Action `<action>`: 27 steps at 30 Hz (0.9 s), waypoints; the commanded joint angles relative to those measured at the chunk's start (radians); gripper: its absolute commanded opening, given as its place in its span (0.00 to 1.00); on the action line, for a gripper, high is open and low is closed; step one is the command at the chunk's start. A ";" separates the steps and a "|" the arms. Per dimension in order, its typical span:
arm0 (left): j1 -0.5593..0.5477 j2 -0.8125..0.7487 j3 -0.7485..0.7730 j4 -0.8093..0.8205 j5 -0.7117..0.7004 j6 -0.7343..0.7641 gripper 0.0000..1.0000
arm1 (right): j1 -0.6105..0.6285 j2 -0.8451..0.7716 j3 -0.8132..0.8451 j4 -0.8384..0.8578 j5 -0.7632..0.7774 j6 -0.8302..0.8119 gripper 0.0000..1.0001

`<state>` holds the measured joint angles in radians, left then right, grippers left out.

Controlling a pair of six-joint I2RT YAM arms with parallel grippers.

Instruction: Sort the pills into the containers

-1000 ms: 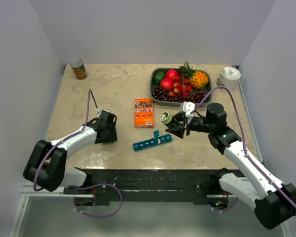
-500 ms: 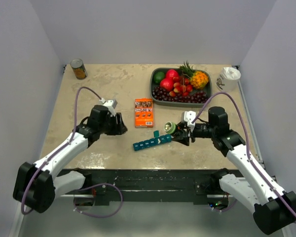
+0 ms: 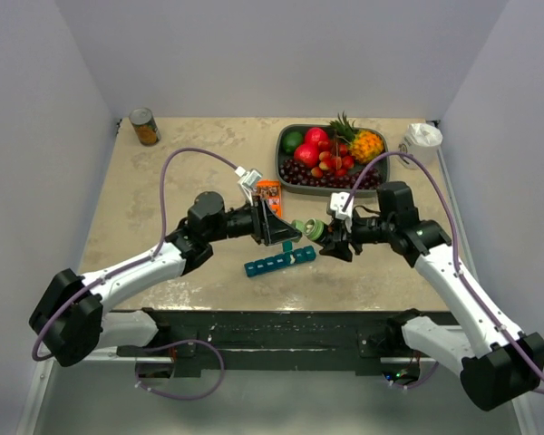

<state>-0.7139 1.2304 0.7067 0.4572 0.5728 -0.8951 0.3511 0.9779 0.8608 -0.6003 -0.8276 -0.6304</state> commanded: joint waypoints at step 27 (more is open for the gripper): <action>-0.056 0.127 0.080 0.219 0.062 -0.106 0.00 | 0.065 0.068 0.104 -0.084 0.065 0.032 0.00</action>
<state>-0.7532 1.3457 0.7391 0.5640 0.5827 -0.9691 0.4057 1.0489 0.9237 -0.7208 -0.7666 -0.6163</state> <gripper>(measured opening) 0.563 0.548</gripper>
